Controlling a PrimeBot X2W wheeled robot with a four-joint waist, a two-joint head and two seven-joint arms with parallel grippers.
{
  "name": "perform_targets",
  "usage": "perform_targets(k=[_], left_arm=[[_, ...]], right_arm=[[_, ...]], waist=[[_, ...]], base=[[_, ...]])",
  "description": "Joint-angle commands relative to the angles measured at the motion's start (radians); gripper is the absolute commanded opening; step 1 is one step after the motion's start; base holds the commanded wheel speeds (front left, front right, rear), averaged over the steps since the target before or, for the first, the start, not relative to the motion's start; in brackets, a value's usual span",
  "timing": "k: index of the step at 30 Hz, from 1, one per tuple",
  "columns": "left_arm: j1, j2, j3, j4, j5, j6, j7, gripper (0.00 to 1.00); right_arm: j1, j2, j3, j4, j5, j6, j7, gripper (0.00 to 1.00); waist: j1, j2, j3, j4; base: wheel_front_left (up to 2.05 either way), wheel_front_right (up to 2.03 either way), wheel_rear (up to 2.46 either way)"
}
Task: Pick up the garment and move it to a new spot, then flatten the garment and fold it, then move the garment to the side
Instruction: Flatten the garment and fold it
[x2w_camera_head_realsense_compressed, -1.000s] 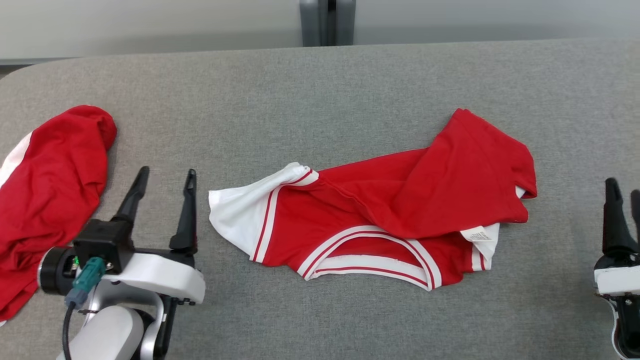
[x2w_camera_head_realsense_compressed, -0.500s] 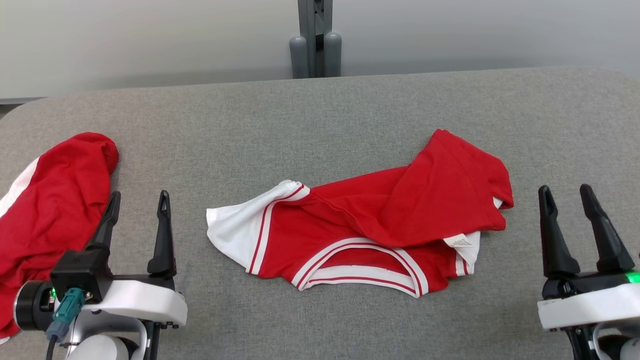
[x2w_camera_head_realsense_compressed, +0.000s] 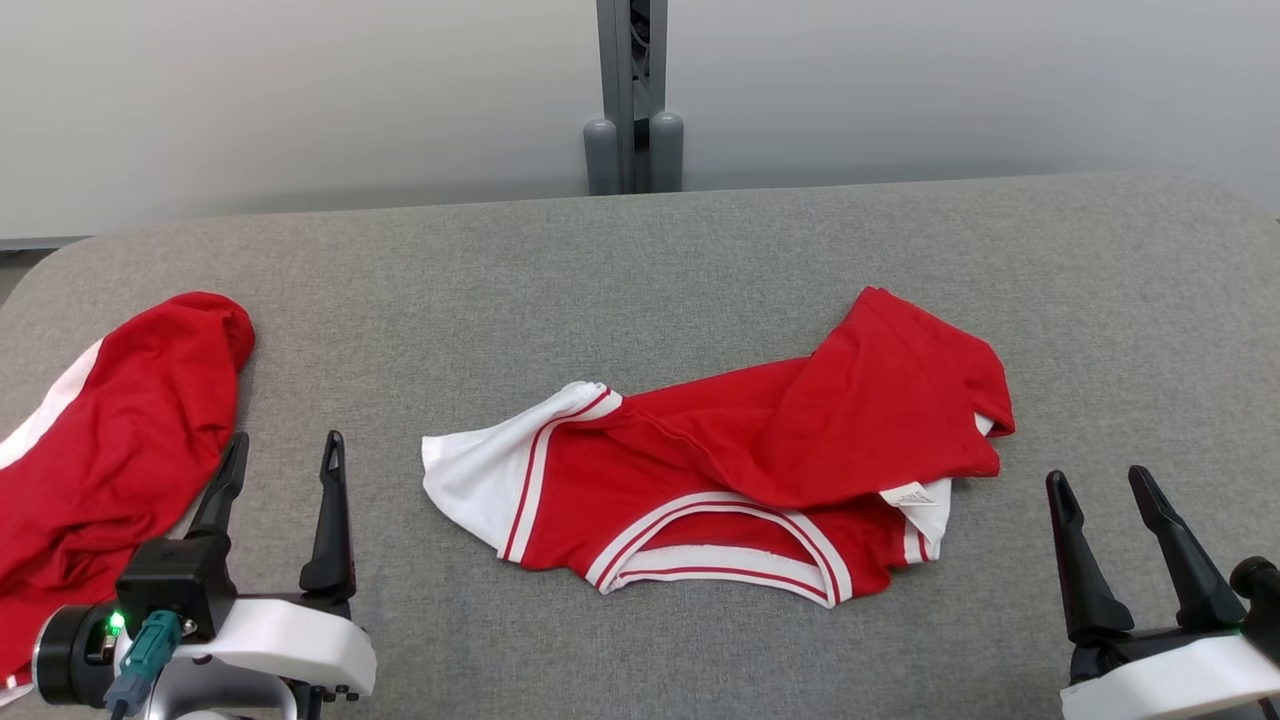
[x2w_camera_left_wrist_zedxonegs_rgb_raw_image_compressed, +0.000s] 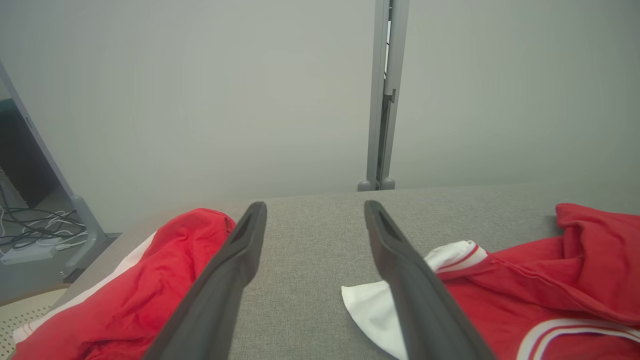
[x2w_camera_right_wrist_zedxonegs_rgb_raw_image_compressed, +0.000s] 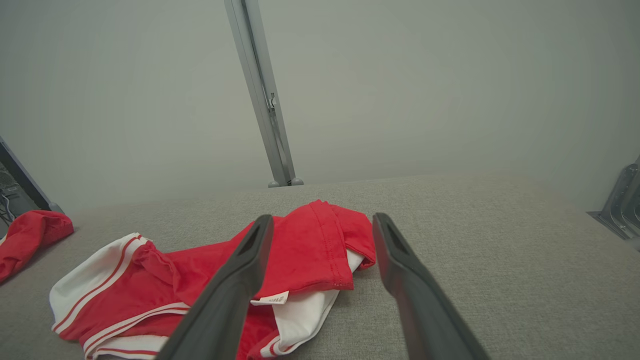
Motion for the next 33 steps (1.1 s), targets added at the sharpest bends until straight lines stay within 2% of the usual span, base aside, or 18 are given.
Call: perform_targets(k=[1,19,22,25,33], left_arm=[[0.013,0.007,0.001,-0.003,0.006,0.005,0.002,1.0],[-0.023,0.012,-0.003,-0.013,0.002,0.007,0.018,1.0],[-0.071,0.018,-0.011,-0.005,0.002,-0.02,0.037,1.0],[-0.135,0.01,-0.031,0.031,-0.025,-0.072,0.087,1.0],[-0.268,-0.029,-0.078,0.293,-0.159,-0.248,0.251,1.0]], right_arm=[[0.007,-0.002,0.001,-0.006,0.009,0.001,0.005,1.0],[-0.013,-0.002,0.004,0.01,0.022,0.001,-0.006,1.0],[-0.025,-0.002,0.004,0.005,0.022,0.001,-0.006,1.0],[-0.034,-0.002,0.01,0.003,0.021,0.001,-0.004,1.0],[-0.071,-0.003,0.035,0.019,0.026,0.001,-0.016,1.0]], waist=[[0.0,-0.0001,0.0,-0.001],[0.0,-0.0001,0.011,-0.006],[0.0,-0.0001,0.028,-0.006],[0.0,-0.0001,0.051,-0.013],[0.0,-0.0001,0.122,-0.063]], base=[[0.0,0.0,0.0],[0.0,0.0,0.0],[0.0,0.0,0.0],[0.0,0.0,0.0],[0.0,0.0,0.0]])
